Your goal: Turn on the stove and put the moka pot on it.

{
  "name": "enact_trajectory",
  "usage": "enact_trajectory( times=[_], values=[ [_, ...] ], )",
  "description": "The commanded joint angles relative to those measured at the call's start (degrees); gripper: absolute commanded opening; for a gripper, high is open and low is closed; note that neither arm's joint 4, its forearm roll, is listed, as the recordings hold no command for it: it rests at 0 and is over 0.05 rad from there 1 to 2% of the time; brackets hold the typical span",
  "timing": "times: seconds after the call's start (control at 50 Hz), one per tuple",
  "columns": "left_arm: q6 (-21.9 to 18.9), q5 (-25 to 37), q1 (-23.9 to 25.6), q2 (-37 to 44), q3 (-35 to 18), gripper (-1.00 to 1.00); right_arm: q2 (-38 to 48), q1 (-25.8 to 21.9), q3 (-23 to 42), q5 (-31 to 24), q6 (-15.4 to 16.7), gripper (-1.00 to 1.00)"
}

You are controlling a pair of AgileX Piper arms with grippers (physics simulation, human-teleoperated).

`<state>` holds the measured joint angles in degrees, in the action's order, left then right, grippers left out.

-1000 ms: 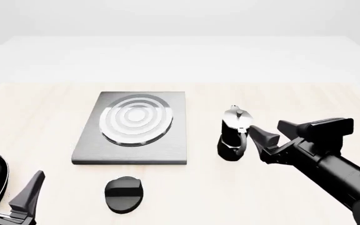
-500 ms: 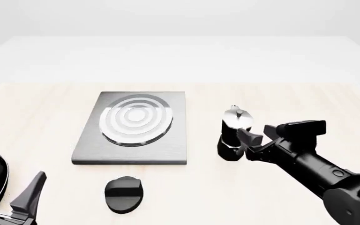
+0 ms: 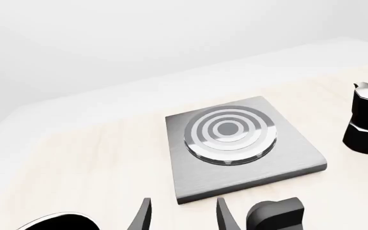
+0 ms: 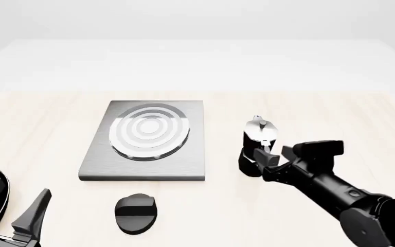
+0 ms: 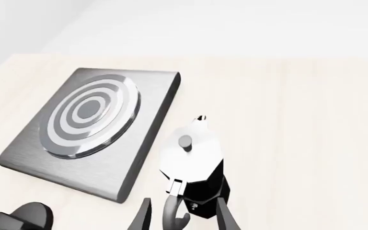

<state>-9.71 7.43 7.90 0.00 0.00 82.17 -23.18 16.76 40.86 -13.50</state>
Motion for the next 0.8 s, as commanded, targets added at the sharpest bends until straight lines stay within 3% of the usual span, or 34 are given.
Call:
enact_trajectory(
  times=[0.02,0.46,0.48,0.56,0.64,0.66,0.68,0.8],
  values=[
    [0.1,0.1,0.1,0.0,0.0,1.00,2.6,-0.2,-0.1,1.9,-0.7,1.00],
    [0.1,0.5,0.2,0.0,0.0,1.00,7.2,-1.5,0.1,5.1,-1.5,1.00],
    [0.2,0.6,0.1,0.0,0.0,1.00,7.0,-1.5,0.1,4.8,-1.3,-1.00],
    [0.3,0.8,0.3,0.0,0.0,1.00,4.9,-1.5,0.2,3.1,0.6,-1.00],
    [0.4,0.8,0.2,0.0,0.0,1.00,2.5,-0.6,0.7,0.8,4.4,-1.00],
    [0.4,0.8,0.2,0.0,0.0,1.00,0.0,-1.2,-0.4,1.4,3.8,-1.00],
    [0.5,0.8,0.2,0.0,0.0,1.00,-0.6,-1.0,0.2,-0.1,6.0,-1.00],
    [0.7,1.1,0.1,0.0,0.0,1.00,-4.1,-1.1,1.9,-4.8,8.6,-1.00]
  ],
)
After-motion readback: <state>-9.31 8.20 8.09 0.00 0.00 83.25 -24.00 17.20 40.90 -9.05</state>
